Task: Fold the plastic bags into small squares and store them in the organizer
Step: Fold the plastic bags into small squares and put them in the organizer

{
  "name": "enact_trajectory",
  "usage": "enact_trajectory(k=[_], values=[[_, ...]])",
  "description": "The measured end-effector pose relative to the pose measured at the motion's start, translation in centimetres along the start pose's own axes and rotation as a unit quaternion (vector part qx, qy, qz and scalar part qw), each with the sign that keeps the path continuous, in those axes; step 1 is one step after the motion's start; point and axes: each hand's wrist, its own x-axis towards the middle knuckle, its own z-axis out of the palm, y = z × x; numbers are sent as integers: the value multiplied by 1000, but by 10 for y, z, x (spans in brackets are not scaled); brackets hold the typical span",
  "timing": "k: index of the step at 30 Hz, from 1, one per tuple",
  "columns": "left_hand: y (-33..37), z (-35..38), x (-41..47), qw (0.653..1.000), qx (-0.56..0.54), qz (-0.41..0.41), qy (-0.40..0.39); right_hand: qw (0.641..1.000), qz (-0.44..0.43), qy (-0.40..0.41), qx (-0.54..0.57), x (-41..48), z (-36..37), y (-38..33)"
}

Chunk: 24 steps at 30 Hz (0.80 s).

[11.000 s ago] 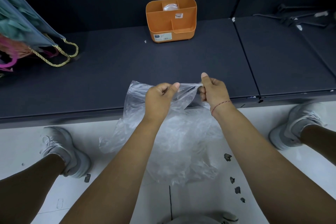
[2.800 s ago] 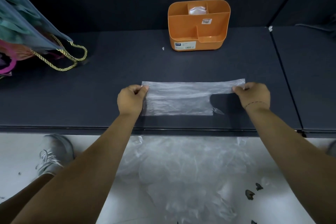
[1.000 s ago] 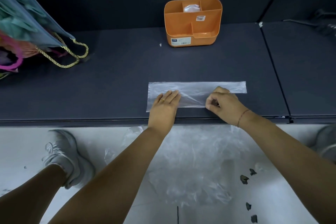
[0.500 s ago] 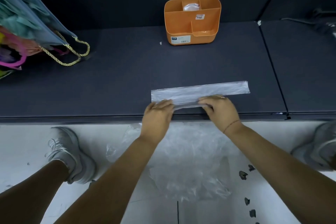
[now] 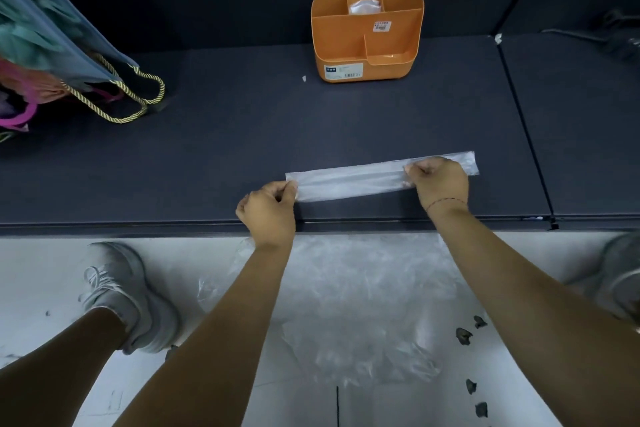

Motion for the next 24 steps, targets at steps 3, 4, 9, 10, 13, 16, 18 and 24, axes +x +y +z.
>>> enact_trajectory(k=[3, 4, 9, 10, 13, 16, 18, 24], values=[[-1, 5, -2, 997, 66, 27, 37, 997, 1, 42, -61, -1, 7, -2], [-2, 6, -2, 995, 84, 41, 44, 996, 0, 51, -73, -2, 8, -3], [-5, 10, -1, 979, 146, 110, 87, 985, -62, 124, -105, -12, 9, -11], [-3, 12, -2, 973, 150, 150, 96, 972, -123, 152, -128, -17, 12, -14], [4, 20, -9, 949, 122, 286, 45, 918, -342, 125, -159, -33, 38, -32], [-3, 27, -13, 935, 174, 306, -36, 895, -377, -82, -223, -44, 65, -41], [-12, 28, -14, 923, 225, 303, -72, 885, -339, -133, -291, -40, 70, -29], [-14, 27, -15, 902, 304, 283, -122, 873, -293, -106, -375, -20, 33, 15]])
